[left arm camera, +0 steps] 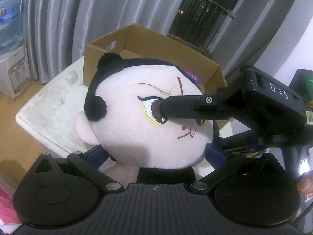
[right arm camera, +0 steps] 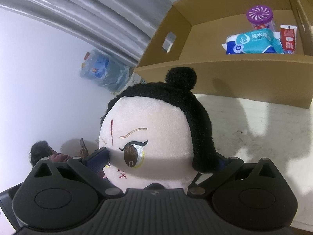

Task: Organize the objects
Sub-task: 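Carry the plush doll with the right gripper over the box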

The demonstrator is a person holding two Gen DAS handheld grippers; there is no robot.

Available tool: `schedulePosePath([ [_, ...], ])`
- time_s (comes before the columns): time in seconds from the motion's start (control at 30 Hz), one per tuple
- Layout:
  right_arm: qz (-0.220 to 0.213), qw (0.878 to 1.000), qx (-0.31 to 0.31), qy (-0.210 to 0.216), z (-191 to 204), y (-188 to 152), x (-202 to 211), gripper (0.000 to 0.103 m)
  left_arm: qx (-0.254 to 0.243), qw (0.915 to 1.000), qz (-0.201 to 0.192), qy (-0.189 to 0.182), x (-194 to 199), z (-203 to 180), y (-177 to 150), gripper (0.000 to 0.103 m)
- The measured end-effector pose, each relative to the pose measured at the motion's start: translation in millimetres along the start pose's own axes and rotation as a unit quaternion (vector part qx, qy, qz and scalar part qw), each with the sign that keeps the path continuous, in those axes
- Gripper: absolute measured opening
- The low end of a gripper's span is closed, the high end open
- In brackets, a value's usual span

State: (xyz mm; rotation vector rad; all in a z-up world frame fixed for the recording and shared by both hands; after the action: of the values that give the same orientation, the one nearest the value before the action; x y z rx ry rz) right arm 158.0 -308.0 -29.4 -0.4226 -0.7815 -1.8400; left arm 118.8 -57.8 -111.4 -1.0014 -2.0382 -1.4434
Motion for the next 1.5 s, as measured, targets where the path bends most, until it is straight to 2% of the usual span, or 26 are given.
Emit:
schedulePosePath([
  [0.33, -0.013, 1.000, 0.016, 0.014, 12.7, -8.2, 15.6, 0.103, -0.010, 0.9997, -0.023, 0.007, 11.2, -2.3, -1.7, 0.103],
  [0.5, -0.026, 0.999, 0.028, 0.024, 20.6, -8.3, 24.8, 0.103, -0.020, 0.9986, -0.047, 0.011, 23.4, -9.6, -1.3, 0.103],
  [0.8, -0.058, 0.995, 0.060, 0.044, 41.0, 5.3, 46.6, 0.103, -0.059, 0.9946, -0.083, 0.016, 35.8, -22.4, 21.2, 0.103],
  [1.0, -0.098, 0.989, 0.102, 0.051, 64.1, 32.4, 62.8, 0.103, -0.087, 0.9897, -0.113, 0.011, 38.2, -30.6, 53.4, 0.103],
  [1.2, -0.135, 0.981, 0.132, 0.047, 79.0, 74.5, 71.9, 0.103, -0.107, 0.9856, -0.131, -0.002, 23.7, -37.2, 99.4, 0.103],
  [1.4, -0.167, 0.976, 0.132, 0.041, 74.7, 132.4, 65.4, 0.103, -0.131, 0.9828, -0.129, -0.013, -14.9, -38.9, 156.6, 0.103],
  [1.5, -0.175, 0.976, 0.126, 0.032, 66.9, 159.1, 53.9, 0.103, -0.134, 0.9839, -0.116, -0.021, -44.3, -34.9, 183.7, 0.103],
])
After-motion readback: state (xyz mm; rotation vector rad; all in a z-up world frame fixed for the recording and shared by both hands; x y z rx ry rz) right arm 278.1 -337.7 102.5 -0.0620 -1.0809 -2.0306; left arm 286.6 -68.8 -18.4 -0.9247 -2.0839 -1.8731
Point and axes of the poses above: each gripper's, at about its wrist camera, not at the fingertips, and x roughly against the way its jaws point, z to its left, y to its top, the point moved 6 cm from there along -x, roughly the way its jaws point, and after that the axes turned 2 degrees about z, right-handed, at the moved point
